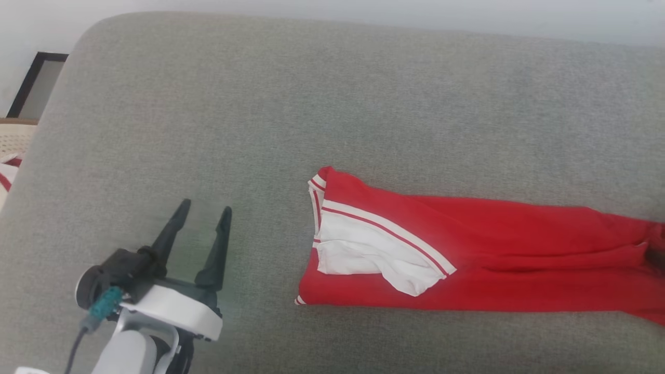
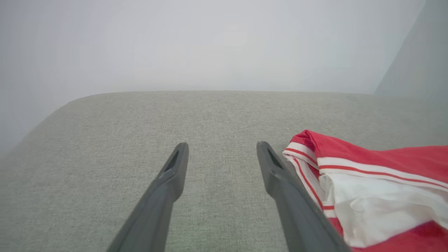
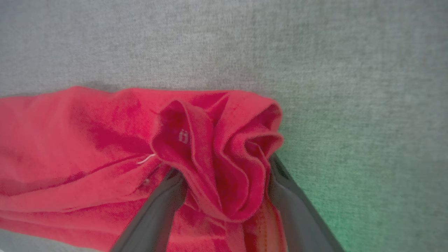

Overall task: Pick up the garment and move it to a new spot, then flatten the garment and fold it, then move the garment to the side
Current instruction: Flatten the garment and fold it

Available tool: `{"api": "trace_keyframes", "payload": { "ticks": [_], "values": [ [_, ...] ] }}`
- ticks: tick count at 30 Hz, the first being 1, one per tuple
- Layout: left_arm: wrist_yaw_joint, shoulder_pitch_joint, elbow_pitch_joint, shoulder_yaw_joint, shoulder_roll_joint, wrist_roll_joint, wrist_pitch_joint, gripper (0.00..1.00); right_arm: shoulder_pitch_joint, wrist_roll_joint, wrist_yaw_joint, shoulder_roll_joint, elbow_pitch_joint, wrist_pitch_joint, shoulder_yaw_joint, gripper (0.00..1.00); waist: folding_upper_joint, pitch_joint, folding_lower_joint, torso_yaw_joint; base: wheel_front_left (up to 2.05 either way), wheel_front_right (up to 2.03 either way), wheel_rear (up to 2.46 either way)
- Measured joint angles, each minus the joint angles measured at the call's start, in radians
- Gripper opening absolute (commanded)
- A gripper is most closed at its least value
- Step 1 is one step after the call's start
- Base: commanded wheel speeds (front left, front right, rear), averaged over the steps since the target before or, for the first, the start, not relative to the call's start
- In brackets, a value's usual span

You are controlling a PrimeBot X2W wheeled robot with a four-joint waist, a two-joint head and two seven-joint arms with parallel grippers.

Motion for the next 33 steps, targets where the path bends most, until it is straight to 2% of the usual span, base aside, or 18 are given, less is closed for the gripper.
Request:
{"api": "trace_keyframes", "payload": {
  "ticks": [2,3,5,10,14,20,26,29,33],
  "values": [
    [0.0,0.011,-0.007,0.018,-0.017,0.038,0.0,1.0,-0.015,-0.028,0.0,0.02,0.016,0.012,-0.004,1.0,0.0,0.001,0.0001,-0.005,0.0,0.0,0.0],
    [0.0,0.014,-0.009,0.027,-0.027,0.049,0.0,1.0,-0.024,-0.043,0.0,0.029,0.021,0.018,-0.004,0.56,0.0,0.002,0.0,-0.008,0.0,0.0,0.0],
    [0.0,0.015,-0.011,0.033,-0.032,0.056,0.0,1.0,-0.031,-0.055,0.0,0.037,0.027,0.02,-0.007,0.0,0.0,0.004,0.0,-0.011,0.0,0.0,0.0],
    [0.0,0.032,-0.021,0.067,-0.041,0.084,0.0,1.0,-0.067,-0.117,0.004,0.091,0.046,0.007,-0.054,0.0,0.0,0.016,0.0,-0.04,0.0,0.0,0.0],
    [0.0,0.033,-0.041,0.087,-0.041,0.093,0.0,1.0,-0.08,-0.154,0.007,0.094,0.056,-0.039,-0.112,0.0,0.0,0.026,0.0,-0.069,0.0,0.0,0.0],
    [0.0,0.034,-0.081,0.106,-0.044,0.117,0.0,1.0,-0.092,-0.232,0.004,0.022,0.112,-0.097,-0.257,0.0,0.0,0.038,0.0,-0.116,0.0,0.0,0.0],
    [0.0,0.033,-0.115,0.101,-0.032,0.133,0.0,1.0,-0.118,-0.313,0.004,-0.061,0.207,-0.145,-0.45,0.0,0.0,0.048,0.0,-0.149,0.0,0.0,0.0],
    [0.0,0.031,-0.123,0.098,-0.033,0.138,0.0,1.0,-0.125,-0.342,0.003,-0.065,0.232,-0.15,-0.492,0.0,0.0,0.043,0.0,-0.15,0.0,0.0,0.0],
    [0.0,0.032,-0.132,0.108,-0.045,0.145,0.0,1.0,-0.104,-0.336,0.003,-0.026,0.169,-0.108,-0.469,0.0,0.0,0.029,0.0,-0.156,0.0,0.0,0.0]
  ]
}}
